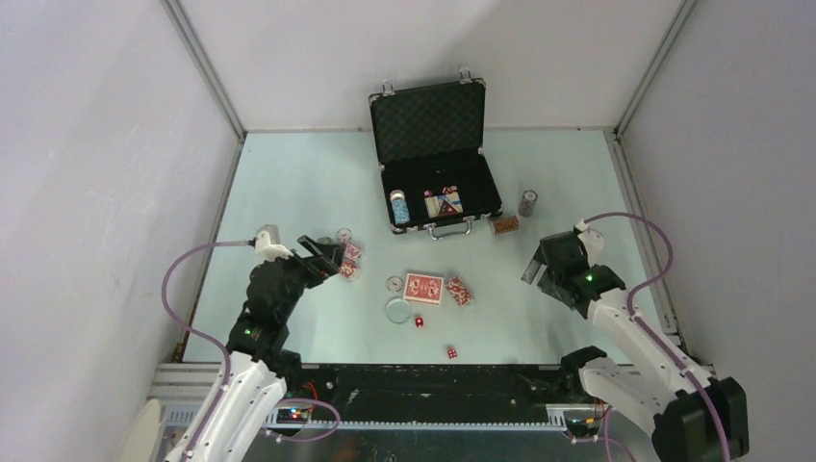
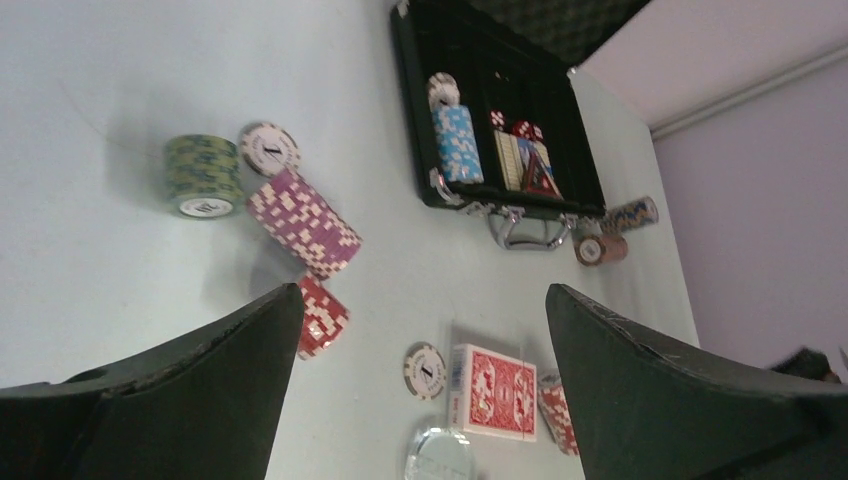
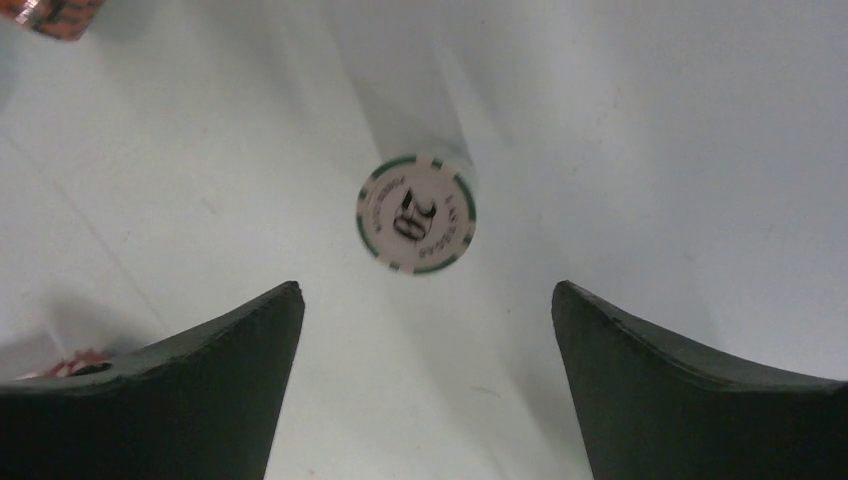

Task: Pack up texas hold em set

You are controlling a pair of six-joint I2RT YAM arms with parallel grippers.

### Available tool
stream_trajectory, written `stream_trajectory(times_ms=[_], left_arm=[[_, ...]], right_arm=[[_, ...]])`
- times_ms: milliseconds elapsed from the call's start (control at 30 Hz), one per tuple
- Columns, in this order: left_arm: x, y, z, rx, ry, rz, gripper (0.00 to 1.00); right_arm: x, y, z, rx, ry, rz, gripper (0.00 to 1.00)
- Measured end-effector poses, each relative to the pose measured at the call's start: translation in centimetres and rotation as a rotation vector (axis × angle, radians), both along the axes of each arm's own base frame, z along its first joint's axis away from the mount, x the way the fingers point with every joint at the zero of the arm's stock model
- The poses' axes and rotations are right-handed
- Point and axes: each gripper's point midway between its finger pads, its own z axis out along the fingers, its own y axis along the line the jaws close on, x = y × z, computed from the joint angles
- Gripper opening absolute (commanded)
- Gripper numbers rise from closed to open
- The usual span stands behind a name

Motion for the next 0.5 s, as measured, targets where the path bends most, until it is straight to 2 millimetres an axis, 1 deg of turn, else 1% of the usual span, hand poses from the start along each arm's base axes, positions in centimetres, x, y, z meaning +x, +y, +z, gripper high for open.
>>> stream_trajectory(times_ms=[67,100,167,333,367,400,467,500], left_arm=[[-0.1,-0.9,-0.3,-0.006,-0.004,-0.038,0.98],[-0.2,-1.4,-0.4,-0.009,-0.006,-0.062,0.98],[-0.4,-2.1,-0.4,-0.011,-0.011,-0.093,0.98],[-0.6,-3.5,0.5,-0.013,-0.052,-0.148,0.98],[-0.6,-3.8,0.6,-0.014,-0.057,-0.157,0.98],[-0.6,-4.1,0.8,-0.015,-0.065,-0.168,0.98],[-0.6,-4.7,0.8,-0.014,-0.075,-0.19,0.98],[-0.7,-5.0,0.7,-0.012,-0.076,-0.201,0.98]], right_arm=[[0.7,-0.6,-0.6,0.0,0.019,-0.027,0.86],[1.0,-0.9,-0.9,0.002,0.027,-0.035,0.81],[1.5,-1.2,-1.1,0.007,0.031,-0.043,0.75],[2.3,-1.2,-1.6,0.015,0.039,-0.03,0.71],[2.4,-1.2,-1.7,0.015,0.043,-0.027,0.67],[2.4,-1.1,-1.8,0.017,0.047,-0.025,0.65],[2.5,-1.0,-2.0,0.024,0.058,-0.017,0.58],[2.5,-1.0,-2.1,0.024,0.062,-0.013,0.52]])
